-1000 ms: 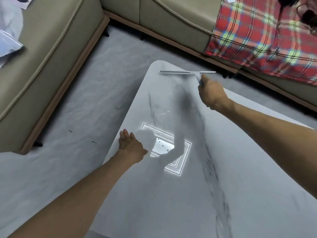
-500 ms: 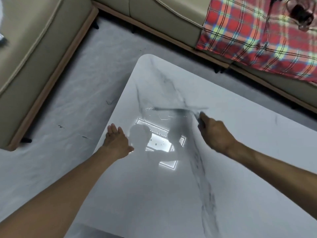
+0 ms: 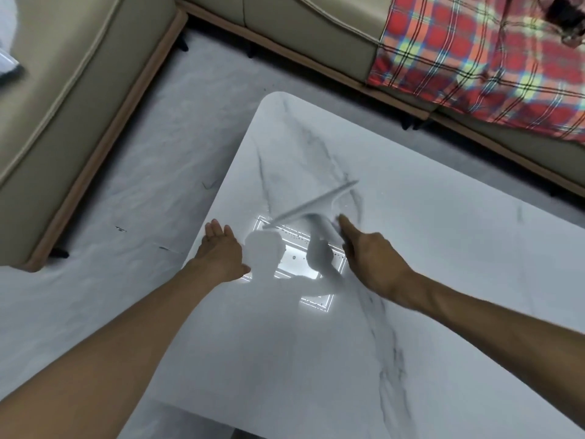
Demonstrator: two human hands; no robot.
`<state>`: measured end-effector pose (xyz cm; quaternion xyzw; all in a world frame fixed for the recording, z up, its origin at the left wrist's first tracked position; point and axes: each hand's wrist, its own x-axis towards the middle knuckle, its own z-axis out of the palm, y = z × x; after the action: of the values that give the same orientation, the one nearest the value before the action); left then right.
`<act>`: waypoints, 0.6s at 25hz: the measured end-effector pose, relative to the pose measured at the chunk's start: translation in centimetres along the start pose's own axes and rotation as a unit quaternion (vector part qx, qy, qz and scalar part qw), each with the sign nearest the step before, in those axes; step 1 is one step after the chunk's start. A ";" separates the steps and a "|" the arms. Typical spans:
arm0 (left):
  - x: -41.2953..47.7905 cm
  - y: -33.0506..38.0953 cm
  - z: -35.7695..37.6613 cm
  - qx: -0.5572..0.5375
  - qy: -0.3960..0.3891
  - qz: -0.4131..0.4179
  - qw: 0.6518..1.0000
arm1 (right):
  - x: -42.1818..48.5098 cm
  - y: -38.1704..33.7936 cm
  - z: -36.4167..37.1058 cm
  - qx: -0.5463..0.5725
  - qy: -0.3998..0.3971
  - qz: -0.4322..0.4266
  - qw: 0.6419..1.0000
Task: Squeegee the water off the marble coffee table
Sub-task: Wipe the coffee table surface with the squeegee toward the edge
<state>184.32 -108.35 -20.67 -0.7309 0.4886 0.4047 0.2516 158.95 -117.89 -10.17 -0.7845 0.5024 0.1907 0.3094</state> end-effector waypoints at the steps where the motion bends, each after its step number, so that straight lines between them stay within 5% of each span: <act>1: -0.2 -0.2 0.0 -0.002 0.000 0.005 1.000 | -1.4 0.5 -0.4 -0.014 -0.022 0.001 1.000; 7: -1.1 -2.4 1.0 -0.061 0.058 0.054 0.995 | 7.6 -4.2 -5.9 0.021 0.083 -0.017 0.996; 11: -2.2 -3.6 2.0 -0.202 0.189 0.067 0.959 | 13.6 -9.0 -4.7 0.115 0.097 0.020 0.988; 15: -4.2 -4.8 3.1 -0.295 0.300 0.020 0.907 | 8.7 -7.4 1.5 -0.012 0.055 -0.088 0.994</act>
<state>186.84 -101.90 -18.99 -0.8486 0.4141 0.2967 -0.1427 169.33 -120.43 -14.40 -0.8388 0.4452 0.1246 0.2876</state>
